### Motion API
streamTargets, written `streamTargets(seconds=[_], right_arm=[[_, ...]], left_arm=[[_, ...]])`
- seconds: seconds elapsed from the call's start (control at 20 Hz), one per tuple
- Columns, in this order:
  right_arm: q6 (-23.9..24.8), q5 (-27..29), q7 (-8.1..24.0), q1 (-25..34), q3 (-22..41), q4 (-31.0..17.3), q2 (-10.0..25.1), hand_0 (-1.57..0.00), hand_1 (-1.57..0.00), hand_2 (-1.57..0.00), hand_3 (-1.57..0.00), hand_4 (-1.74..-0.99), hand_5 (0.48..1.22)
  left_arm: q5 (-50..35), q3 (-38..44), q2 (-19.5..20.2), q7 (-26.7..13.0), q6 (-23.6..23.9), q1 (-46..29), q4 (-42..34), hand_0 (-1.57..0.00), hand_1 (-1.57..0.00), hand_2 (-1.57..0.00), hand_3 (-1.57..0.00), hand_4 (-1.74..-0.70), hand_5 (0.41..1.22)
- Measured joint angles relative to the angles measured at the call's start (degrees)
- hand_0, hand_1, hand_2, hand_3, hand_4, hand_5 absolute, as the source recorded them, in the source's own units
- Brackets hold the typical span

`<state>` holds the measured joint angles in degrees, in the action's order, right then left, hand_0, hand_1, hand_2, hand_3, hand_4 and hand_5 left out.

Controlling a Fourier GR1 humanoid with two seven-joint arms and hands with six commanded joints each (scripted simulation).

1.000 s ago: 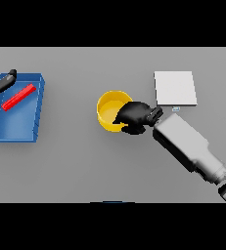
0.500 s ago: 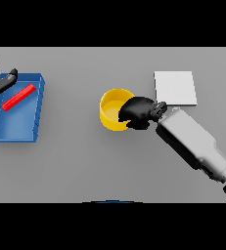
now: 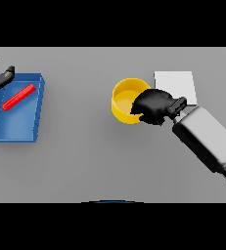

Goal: Pick up the red beaker and tilt it to pour out 1 green nut into yellow bowl. Pick up the yellow bowl and place it on the metallic measuring scale.

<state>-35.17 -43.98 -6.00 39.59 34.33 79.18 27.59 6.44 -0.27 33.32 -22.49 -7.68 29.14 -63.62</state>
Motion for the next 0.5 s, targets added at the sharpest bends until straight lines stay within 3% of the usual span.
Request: streamTargets(seconds=[0.15, 0.25, 0.5], right_arm=[[0.4, -0.1, 3.3, -0.3, -1.9, 0.6, 1.5, -1.54, -1.57, -1.49, -1.18, -1.740, 1.220], [2.1, 0.1, 2.4, 0.9, -3.8, -0.4, 3.4, -1.55, -1.57, -1.52, -1.17, -1.741, 1.220], [8.6, -1.2, 0.9, 2.8, -6.4, -8.4, 5.3, -1.57, -1.57, -1.55, -1.15, -1.741, 1.221]], left_arm=[[-0.7, 0.2, -0.1, -0.6, 0.3, -1.0, -2.0, 0.00, 0.00, 0.00, 0.00, -0.82, 0.717], [-1.3, 0.3, -0.5, -2.0, 0.4, -1.5, -3.1, 0.00, 0.00, 0.00, 0.00, -0.83, 0.728], [-1.6, 0.4, -0.3, -3.8, 0.4, -1.5, -4.0, 0.00, 0.00, 0.00, 0.00, -0.85, 0.746]])
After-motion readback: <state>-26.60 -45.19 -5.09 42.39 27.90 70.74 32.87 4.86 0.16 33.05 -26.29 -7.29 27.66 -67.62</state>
